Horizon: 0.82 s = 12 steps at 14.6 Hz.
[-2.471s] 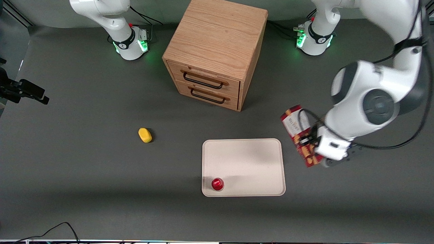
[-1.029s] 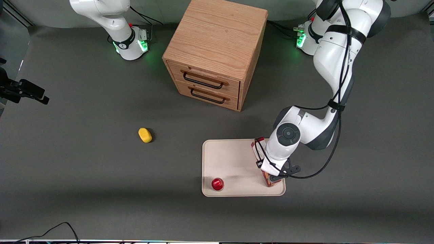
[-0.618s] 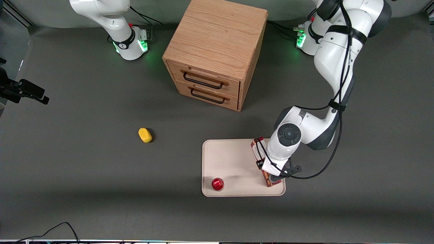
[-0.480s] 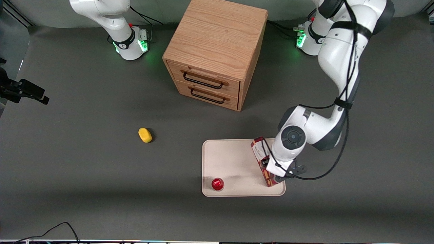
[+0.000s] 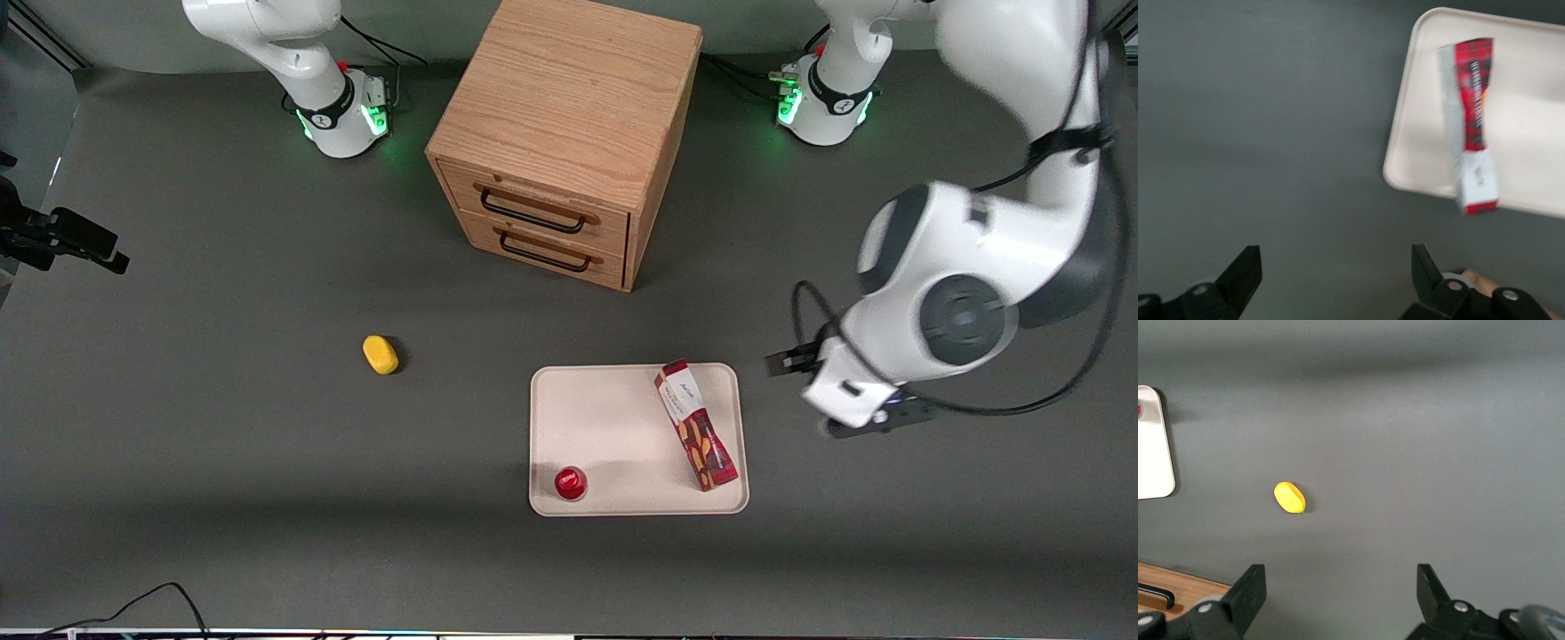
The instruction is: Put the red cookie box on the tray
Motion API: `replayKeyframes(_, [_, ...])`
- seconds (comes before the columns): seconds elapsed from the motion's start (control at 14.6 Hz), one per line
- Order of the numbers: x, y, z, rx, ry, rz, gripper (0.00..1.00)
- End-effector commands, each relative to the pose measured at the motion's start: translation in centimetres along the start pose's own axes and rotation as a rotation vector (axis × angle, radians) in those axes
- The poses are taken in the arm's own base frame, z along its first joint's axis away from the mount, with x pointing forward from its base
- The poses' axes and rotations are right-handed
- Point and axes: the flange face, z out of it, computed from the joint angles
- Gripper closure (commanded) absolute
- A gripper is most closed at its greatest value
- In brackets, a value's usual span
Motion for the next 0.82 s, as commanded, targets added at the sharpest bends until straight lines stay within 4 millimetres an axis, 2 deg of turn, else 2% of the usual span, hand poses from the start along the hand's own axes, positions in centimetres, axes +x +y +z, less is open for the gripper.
replayKeyframes(0.0, [-3.1,-6.7,-1.0,-0.009,-0.010,0.043,0.00])
replayKeyframes(0.07, [-4.0,-9.3,-1.3,-0.013,0.016,0.061,0.00])
replayKeyframes(0.21, [-5.0,-16.0,-0.5,-0.028,0.061,0.137,0.00])
replayKeyframes(0.27, [-6.0,-18.4,-0.1,-0.032,0.084,0.157,0.00])
replayKeyframes(0.41, [-7.8,-20.3,-1.1,-0.001,0.115,0.166,0.00])
replayKeyframes(0.55, [-8.6,-21.6,-3.0,0.036,0.126,0.170,0.00])
replayKeyframes(0.75, [-9.2,-21.7,-5.7,0.036,0.118,0.165,0.00])
